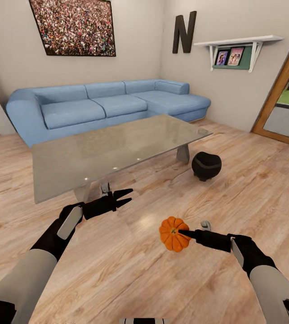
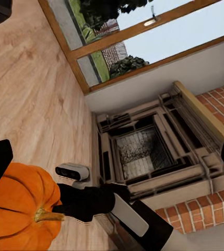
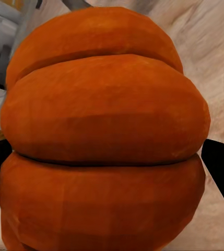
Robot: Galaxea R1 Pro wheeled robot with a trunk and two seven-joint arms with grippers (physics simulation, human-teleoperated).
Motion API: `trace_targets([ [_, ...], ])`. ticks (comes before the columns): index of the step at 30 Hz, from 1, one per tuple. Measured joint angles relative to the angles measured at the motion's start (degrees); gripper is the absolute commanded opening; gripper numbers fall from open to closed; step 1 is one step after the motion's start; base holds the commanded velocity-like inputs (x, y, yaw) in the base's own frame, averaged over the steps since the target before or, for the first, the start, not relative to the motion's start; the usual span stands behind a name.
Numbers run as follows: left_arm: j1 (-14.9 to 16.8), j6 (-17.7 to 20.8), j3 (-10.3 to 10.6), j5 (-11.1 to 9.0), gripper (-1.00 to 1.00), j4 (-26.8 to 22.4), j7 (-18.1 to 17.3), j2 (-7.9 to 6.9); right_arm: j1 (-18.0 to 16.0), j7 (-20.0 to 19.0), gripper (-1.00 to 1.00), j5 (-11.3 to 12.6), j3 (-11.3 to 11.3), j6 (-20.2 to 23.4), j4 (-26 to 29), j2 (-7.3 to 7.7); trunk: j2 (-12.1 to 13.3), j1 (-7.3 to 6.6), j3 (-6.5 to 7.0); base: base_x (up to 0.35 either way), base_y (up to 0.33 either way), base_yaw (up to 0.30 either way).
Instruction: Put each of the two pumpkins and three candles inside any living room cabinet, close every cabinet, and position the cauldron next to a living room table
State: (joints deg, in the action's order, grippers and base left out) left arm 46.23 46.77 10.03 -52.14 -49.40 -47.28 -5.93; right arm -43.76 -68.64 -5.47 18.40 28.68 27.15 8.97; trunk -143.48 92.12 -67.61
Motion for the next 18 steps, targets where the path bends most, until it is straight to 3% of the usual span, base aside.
trace_targets([
  [18, 0.00, 0.00, -0.01, 0.00, 1.00, 0.07, 0.00, -0.05, 0.00, 0.02, -1.00, -0.01, 0.00, 0.00, -0.03, 0.00, 0.46, -0.57, 3.96, 0.000, 0.000, 0.288],
])
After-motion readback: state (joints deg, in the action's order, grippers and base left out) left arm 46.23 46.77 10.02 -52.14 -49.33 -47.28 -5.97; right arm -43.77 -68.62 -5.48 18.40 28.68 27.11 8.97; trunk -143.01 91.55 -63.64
